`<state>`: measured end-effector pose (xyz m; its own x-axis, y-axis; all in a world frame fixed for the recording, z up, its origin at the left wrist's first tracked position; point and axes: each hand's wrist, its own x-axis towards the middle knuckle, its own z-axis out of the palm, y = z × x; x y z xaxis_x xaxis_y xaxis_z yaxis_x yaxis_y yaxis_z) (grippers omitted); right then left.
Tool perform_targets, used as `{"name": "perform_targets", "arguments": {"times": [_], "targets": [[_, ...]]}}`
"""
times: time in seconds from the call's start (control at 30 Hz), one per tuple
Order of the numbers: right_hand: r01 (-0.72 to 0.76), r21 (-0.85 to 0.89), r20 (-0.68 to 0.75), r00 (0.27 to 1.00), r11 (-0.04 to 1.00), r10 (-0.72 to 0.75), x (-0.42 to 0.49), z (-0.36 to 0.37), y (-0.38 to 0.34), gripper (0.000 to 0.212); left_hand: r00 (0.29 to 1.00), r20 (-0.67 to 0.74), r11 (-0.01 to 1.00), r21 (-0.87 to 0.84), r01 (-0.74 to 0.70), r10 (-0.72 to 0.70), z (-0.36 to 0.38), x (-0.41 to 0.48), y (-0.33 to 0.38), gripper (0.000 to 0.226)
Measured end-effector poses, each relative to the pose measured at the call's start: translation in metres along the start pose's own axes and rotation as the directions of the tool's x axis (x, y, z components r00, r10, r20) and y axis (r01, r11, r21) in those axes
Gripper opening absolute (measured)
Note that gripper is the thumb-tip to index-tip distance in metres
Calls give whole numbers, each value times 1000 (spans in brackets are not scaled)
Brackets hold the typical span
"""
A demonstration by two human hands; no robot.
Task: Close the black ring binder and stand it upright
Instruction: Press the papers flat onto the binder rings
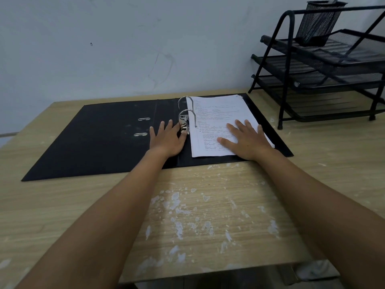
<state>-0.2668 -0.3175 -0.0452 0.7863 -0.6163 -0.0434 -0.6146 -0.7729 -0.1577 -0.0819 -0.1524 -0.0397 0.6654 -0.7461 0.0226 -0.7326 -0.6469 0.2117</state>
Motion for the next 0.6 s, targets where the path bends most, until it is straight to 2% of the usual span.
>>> {"name": "perform_targets", "arguments": {"times": [0.33,0.43,0.6], "targets": [[-37,-4,74,997,999,37,-4,-21,-15,87,998,-41,999,-18,-40,39,-6,-23,-7,65],[-17,53,6,1000,998,17,-9,-32,-30,87,996,-82,998,-34,-45,42,-14,-37,-21,67],[109,112,-149,985,988,-92,-22,-50,-68,79,994,-110,999,-53,3,-9,-36,-65,-52,71]]}}
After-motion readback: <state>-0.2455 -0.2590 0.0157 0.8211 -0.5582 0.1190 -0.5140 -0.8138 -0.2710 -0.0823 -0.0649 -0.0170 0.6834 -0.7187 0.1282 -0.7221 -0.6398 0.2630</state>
